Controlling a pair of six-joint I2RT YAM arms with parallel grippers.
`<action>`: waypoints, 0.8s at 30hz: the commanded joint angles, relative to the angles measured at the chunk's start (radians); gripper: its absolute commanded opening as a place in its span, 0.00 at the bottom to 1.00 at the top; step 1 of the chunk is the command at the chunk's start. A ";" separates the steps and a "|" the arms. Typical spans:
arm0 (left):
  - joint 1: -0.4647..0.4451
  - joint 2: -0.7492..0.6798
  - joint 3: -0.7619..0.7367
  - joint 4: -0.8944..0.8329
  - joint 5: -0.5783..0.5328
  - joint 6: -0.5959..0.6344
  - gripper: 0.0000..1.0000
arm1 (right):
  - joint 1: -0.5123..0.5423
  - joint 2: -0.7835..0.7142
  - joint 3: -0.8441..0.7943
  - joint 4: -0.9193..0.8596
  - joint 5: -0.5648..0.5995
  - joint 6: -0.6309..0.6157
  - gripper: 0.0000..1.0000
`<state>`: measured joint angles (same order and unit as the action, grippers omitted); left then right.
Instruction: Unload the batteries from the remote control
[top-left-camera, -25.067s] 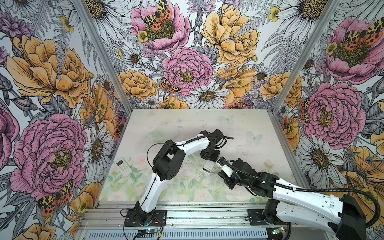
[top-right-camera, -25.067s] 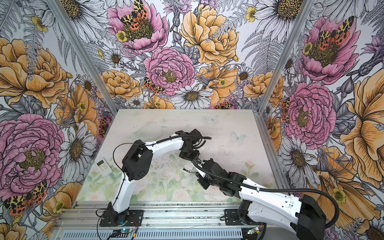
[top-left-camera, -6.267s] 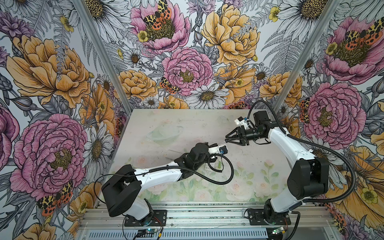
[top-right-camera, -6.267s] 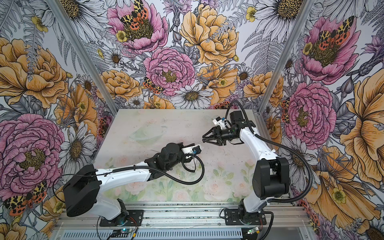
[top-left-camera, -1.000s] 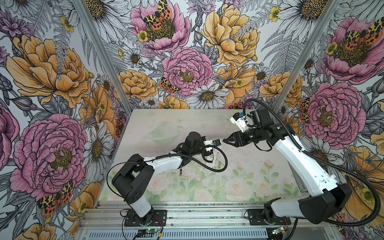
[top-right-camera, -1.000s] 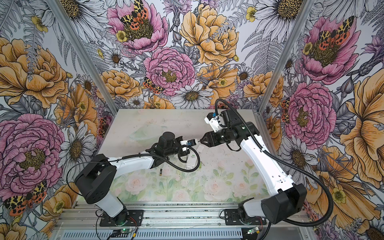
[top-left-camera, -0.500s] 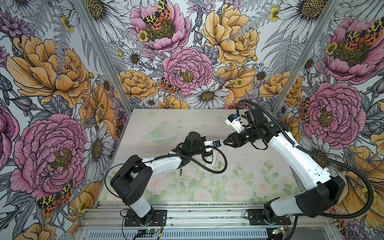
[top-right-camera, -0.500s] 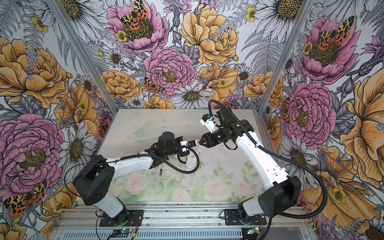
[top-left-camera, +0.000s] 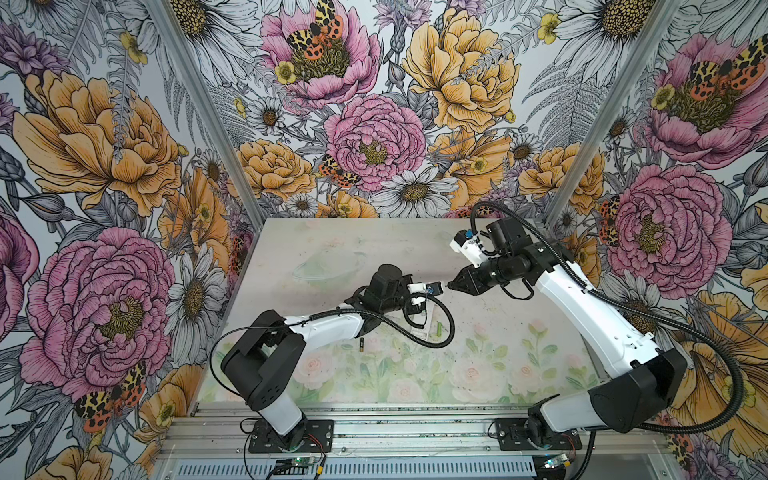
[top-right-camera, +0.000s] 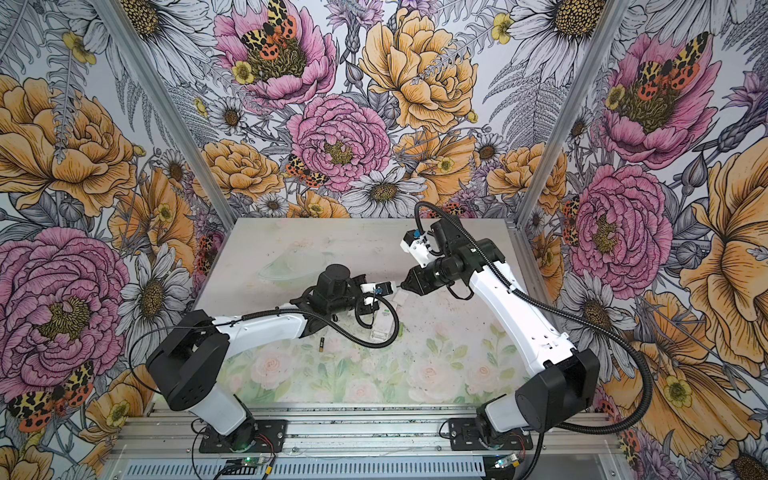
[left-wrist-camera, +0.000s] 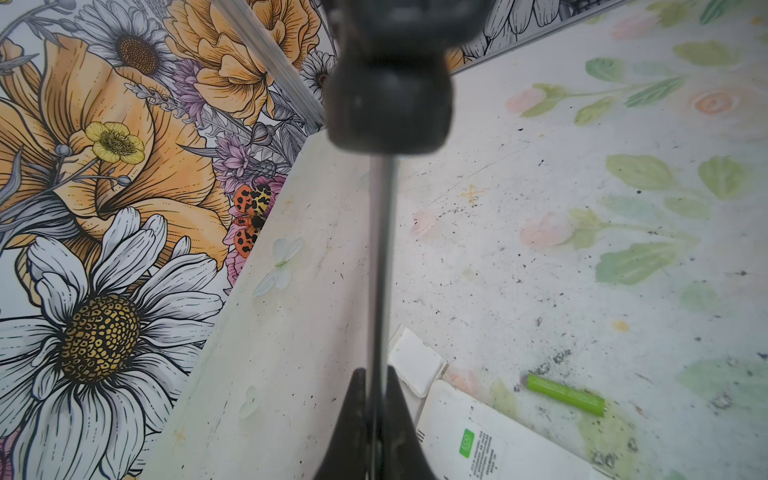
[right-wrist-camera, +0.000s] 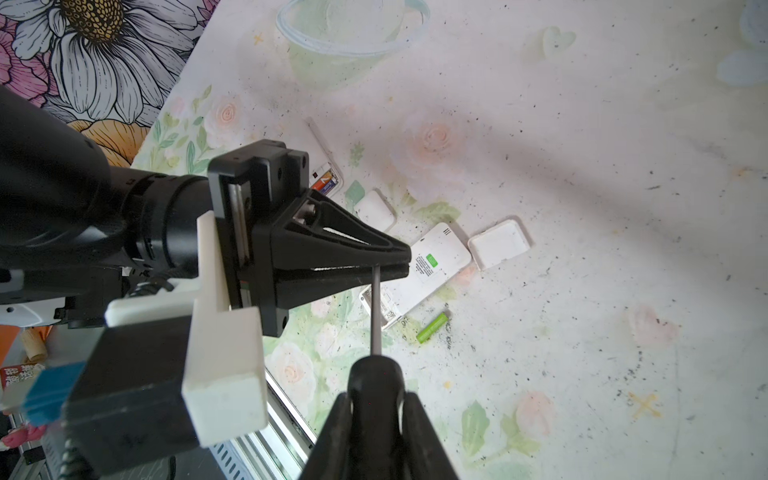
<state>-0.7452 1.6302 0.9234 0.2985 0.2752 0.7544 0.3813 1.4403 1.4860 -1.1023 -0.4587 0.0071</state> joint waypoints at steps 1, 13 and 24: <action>0.019 -0.025 0.009 0.059 -0.017 -0.066 0.54 | 0.010 -0.038 0.002 0.025 0.092 0.082 0.00; 0.328 -0.472 -0.140 -0.630 -0.032 0.021 0.99 | 0.040 -0.180 -0.111 0.089 0.388 0.495 0.00; 0.410 -0.359 -0.225 -0.663 -0.160 0.267 0.99 | 0.114 -0.055 -0.053 0.162 0.314 0.487 0.00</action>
<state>-0.3393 1.2659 0.7139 -0.3698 0.1452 0.9386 0.4850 1.3849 1.3926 -0.9909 -0.1287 0.4782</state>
